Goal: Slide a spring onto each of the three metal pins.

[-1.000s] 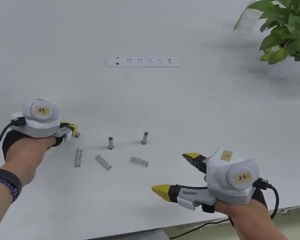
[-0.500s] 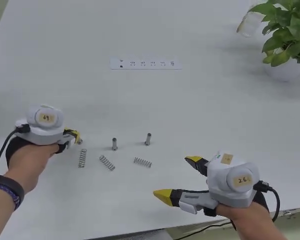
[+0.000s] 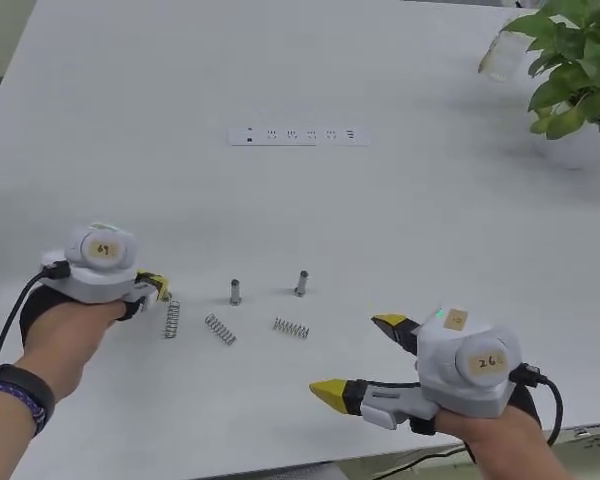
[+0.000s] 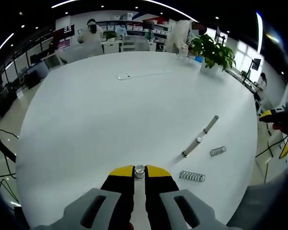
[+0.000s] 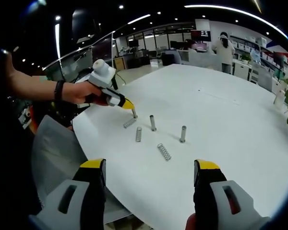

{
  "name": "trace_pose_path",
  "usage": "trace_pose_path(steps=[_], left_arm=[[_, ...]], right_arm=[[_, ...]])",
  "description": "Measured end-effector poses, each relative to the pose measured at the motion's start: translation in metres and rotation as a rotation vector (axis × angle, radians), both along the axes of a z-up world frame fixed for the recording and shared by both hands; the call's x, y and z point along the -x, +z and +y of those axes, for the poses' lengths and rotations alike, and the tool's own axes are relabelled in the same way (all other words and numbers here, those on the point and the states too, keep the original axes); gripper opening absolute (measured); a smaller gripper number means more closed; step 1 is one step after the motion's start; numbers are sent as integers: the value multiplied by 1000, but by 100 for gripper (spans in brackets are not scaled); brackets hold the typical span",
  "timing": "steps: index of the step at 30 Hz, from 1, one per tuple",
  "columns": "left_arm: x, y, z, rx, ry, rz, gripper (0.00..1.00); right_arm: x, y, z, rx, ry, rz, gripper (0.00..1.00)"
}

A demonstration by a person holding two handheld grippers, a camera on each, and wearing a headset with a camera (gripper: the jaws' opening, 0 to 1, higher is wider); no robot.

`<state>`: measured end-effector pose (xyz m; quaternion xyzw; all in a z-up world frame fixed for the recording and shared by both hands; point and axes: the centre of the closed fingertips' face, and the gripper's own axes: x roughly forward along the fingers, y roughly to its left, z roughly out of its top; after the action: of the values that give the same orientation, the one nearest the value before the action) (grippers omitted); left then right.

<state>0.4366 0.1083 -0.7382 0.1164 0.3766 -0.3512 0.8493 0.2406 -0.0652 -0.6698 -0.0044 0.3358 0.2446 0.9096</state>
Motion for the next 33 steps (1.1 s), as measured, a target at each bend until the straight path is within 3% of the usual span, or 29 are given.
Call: trace_pose_path(steps=[14, 21, 33], left_arm=[[9, 0, 2, -6, 1, 3, 0], [12, 0, 0, -15, -19, -24, 0], [13, -6, 1, -39, -28, -27, 0]], right_arm=[[3, 0, 2, 2, 9, 2, 73], [1, 0, 3, -1, 13, 0, 73], [8, -4, -1, 2, 8, 10, 73]])
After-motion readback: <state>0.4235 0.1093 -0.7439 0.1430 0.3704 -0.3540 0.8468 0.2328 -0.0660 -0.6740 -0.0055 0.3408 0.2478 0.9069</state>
